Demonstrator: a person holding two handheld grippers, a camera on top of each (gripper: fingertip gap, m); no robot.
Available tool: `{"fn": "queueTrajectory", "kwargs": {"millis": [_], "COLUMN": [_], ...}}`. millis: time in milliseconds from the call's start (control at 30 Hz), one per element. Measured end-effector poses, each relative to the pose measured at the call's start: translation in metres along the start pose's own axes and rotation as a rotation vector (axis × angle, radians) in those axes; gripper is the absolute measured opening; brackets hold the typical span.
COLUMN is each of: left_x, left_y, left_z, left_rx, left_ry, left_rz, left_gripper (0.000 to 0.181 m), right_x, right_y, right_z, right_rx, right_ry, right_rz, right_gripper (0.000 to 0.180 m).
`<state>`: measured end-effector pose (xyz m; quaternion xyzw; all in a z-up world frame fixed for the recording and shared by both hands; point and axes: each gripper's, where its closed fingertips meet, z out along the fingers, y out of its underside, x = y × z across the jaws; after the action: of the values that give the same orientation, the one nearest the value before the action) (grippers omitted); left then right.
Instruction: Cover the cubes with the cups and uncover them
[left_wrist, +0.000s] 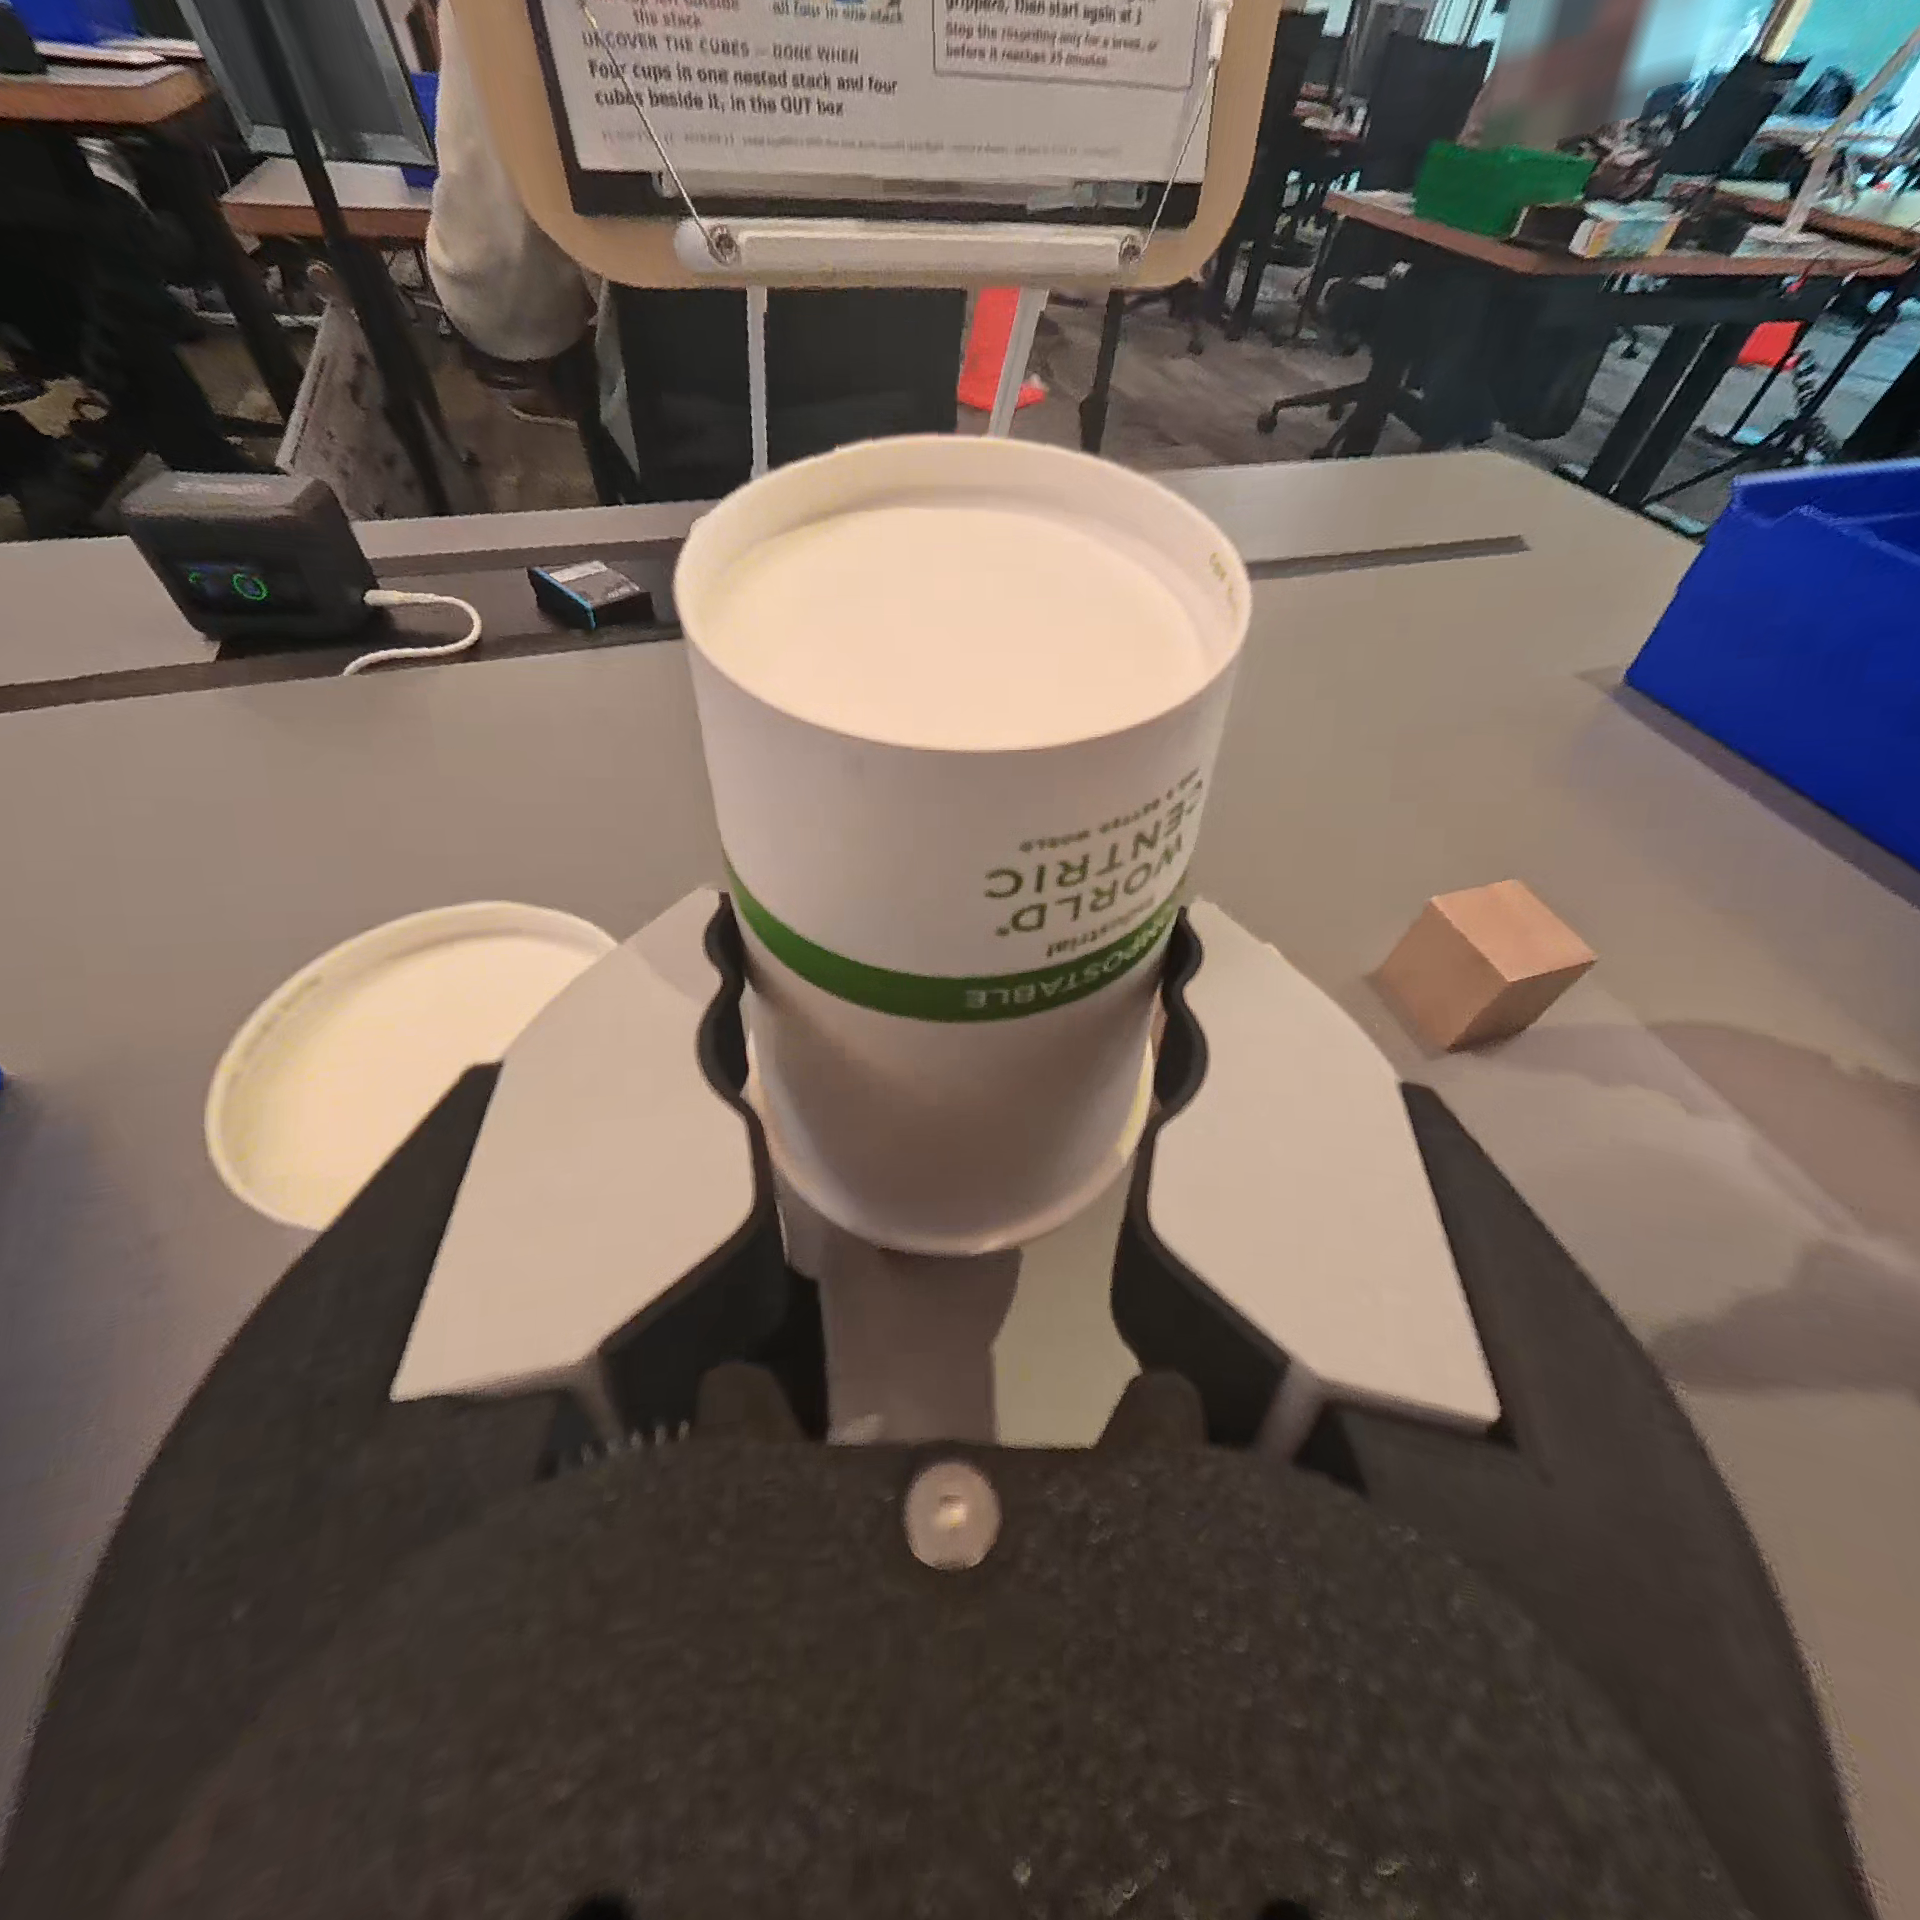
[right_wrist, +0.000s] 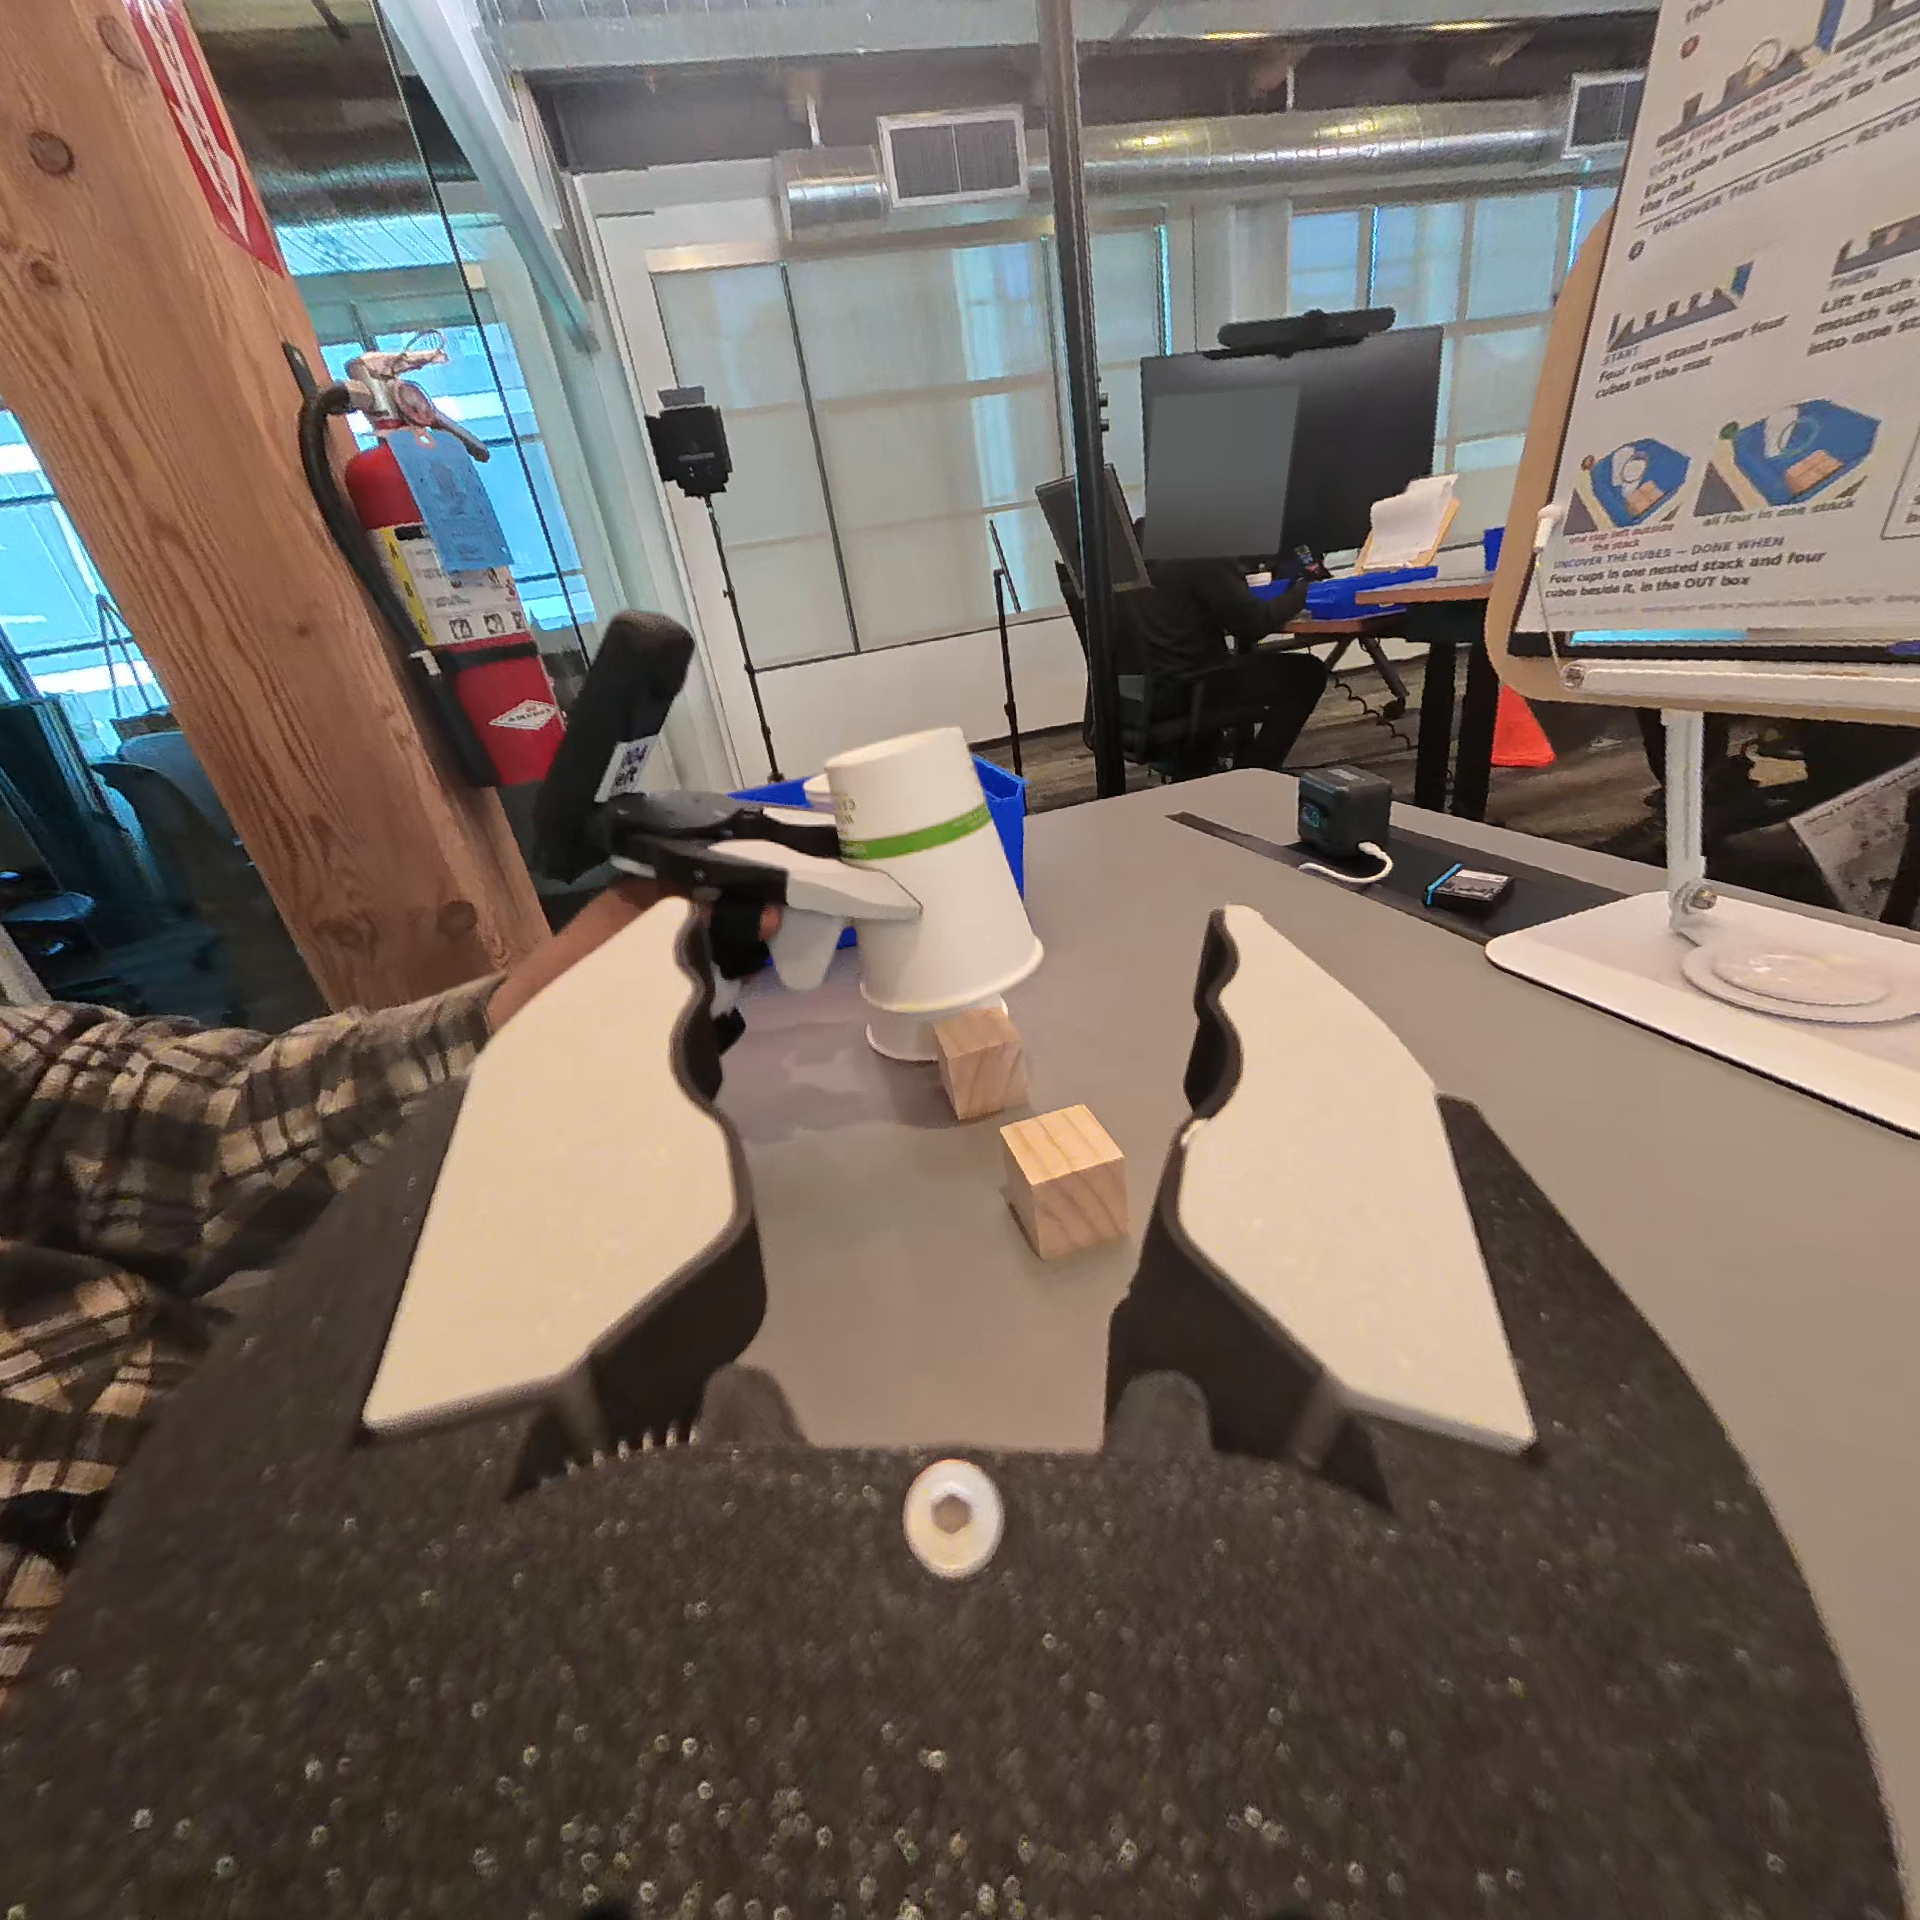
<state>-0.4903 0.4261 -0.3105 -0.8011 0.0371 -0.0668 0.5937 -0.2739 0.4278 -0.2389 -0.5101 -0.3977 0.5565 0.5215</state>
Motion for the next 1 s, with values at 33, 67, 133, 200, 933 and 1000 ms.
{"fn": "queueTrajectory", "kwargs": {"millis": [33, 67, 133, 200, 933, 1000], "left_x": [0.001, 0.000, -0.002, -0.004, -0.007, -0.005], "left_y": [0.004, 0.007, 0.013, 0.018, 0.047, 0.038], "left_z": [0.004, 0.007, 0.012, 0.016, 0.022, 0.015], "left_rx": [-0.010, -0.019, -0.038, -0.049, -0.130, -0.101], "left_ry": [-0.009, -0.018, -0.027, -0.028, -0.088, -0.095], "left_rz": [0.009, 0.014, 0.013, 0.003, 0.033, 0.034], "left_gripper": [0.077, 0.077, 0.077, 0.077, 0.088, 0.093], "right_x": [0.001, 0.002, 0.003, 0.004, -0.004, -0.006], "right_y": [0.001, 0.001, 0.003, 0.003, 0.001, 0.000], "right_z": [-0.001, -0.002, -0.006, -0.010, -0.013, -0.011], "right_rx": [0.004, 0.007, 0.009, 0.011, -0.014, -0.019], "right_ry": [-0.003, -0.006, -0.005, -0.003, -0.020, -0.024], "right_rz": [0.005, 0.010, 0.013, 0.012, 0.005, 0.001], "right_gripper": [0.088, 0.088, 0.088, 0.087, 0.089, 0.090]}}
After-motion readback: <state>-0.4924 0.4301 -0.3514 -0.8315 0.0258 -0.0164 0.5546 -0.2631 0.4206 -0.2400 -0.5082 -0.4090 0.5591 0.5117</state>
